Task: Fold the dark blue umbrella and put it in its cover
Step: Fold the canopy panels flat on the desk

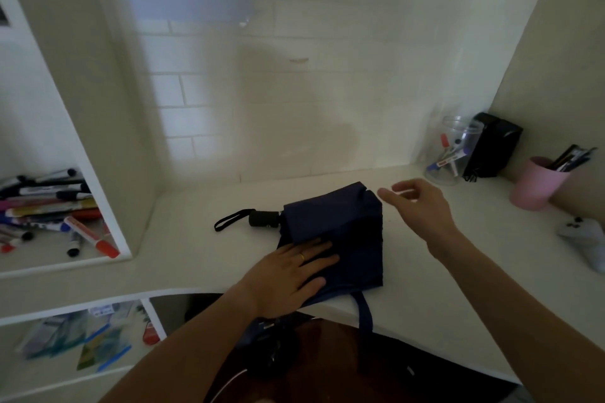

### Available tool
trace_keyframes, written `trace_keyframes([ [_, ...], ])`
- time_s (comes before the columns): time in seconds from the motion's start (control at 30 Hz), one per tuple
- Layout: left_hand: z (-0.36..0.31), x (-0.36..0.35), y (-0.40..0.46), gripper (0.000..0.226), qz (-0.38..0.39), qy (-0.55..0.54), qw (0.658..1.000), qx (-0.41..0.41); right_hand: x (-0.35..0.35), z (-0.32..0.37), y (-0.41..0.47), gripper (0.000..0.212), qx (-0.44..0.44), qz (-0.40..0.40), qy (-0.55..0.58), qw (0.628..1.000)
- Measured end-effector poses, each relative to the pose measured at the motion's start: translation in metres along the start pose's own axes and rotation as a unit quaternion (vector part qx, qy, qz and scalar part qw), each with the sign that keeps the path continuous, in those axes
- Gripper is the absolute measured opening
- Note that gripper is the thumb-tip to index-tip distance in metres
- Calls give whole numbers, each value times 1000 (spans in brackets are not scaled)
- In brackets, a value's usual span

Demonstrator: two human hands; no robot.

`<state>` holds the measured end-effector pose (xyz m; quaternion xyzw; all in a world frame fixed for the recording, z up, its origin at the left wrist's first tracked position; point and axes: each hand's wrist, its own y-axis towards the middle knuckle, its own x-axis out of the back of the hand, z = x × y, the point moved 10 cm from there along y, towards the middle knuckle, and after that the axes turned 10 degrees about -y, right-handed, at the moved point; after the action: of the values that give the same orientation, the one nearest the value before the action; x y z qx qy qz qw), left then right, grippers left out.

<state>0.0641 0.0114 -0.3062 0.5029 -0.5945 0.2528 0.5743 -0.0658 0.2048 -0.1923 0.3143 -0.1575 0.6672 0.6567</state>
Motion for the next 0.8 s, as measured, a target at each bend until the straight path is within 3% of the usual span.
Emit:
trace_keyframes([
  [0.07, 1, 0, 1, 53, 3, 1, 1000, 0, -9, 4, -20, 37, 54, 11, -28, 998],
  [0.17, -1, 0, 1, 54, 14, -3, 1000, -4, -46, 2, -48, 22, 185, 68, -163, 967],
  [0.27, -4, 1, 1, 55, 16, -1, 1000, -5, -70, -26, -51, 13, 195, 120, -284, 931],
  [0.43, -16, 16, -3, 56, -24, 29, 999, -21, -80, -32, -40, 16, 178, 188, -328, 908],
  [0.5, -18, 18, -4, 56, -32, 22, 999, -11, -68, -26, -27, 15, 134, 182, -284, 932],
  [0.57, -18, 17, -3, 56, -31, 25, 999, 2, -29, -9, -5, 24, 54, 61, -145, 986],
  [0.63, -18, 17, -1, 56, -27, 20, 999, 15, -9, -3, 18, 41, -19, -3, -24, 1000],
  [0.73, -15, 15, -1, 57, -16, -4, 999, 37, -43, 5, 40, 68, -63, 123, 43, 989],
  [0.8, -13, 15, -1, 58, -7, -10, 999, 53, -56, 10, 46, 62, -59, 162, 89, 981],
])
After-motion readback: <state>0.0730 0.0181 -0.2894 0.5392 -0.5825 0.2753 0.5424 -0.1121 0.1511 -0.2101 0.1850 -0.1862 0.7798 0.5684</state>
